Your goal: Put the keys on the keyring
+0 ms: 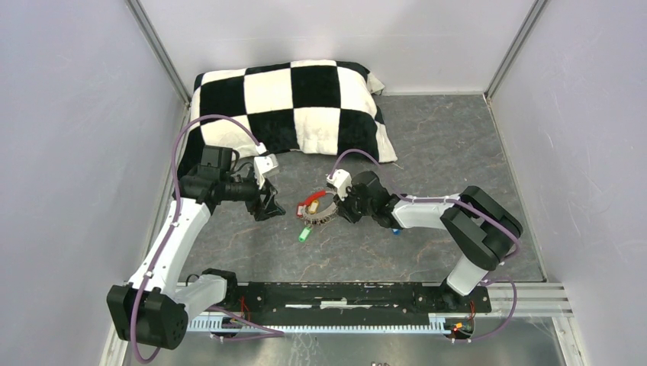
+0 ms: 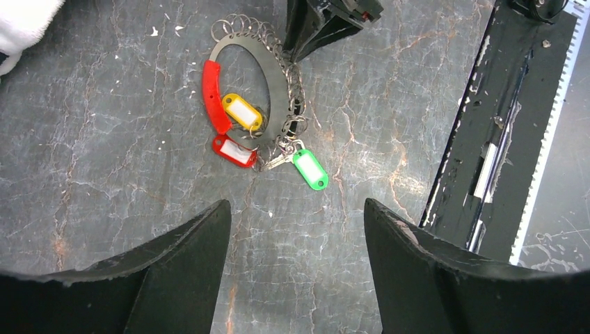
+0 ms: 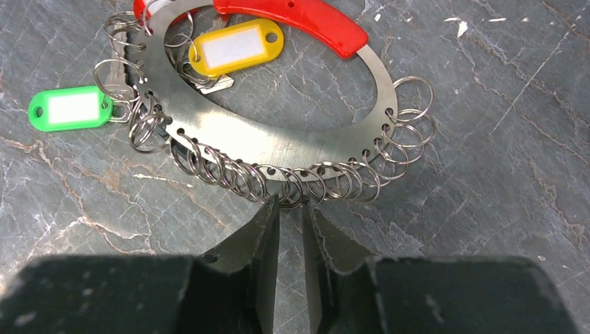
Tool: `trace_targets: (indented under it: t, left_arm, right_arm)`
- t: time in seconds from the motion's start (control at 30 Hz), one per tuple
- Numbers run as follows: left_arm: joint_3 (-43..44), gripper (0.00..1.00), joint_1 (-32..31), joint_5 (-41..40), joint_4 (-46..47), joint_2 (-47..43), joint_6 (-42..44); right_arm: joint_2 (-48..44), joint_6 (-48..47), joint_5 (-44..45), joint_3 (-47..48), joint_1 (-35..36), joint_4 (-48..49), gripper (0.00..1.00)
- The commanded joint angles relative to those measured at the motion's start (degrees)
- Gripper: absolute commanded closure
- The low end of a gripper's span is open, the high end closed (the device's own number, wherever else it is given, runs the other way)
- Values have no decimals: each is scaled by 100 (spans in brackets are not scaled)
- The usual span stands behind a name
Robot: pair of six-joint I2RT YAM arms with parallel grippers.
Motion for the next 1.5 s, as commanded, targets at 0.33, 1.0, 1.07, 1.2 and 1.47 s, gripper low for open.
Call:
trace_targets:
  t: [0.33, 1.0, 1.07, 1.2, 1.47]
  left_arm:
    - [5, 23, -26, -23, 19, -200, 290]
    - [45, 27, -259, 393, 20, 175, 639]
    - [2, 27, -259, 350, 16, 133, 706]
    - [-49, 27, -254, 287, 21, 41, 763]
    - [-62, 27, -254, 208, 16, 31, 920]
  right_arm:
    - [75, 70, -67, 271, 81, 230, 100]
    - [-577, -27, 211, 150, 309, 191, 60]
    - [-368, -18, 128, 223, 305, 210, 58]
    - [32, -9, 42, 385, 313, 229, 59]
    - [293, 13, 6, 469, 312, 241, 78]
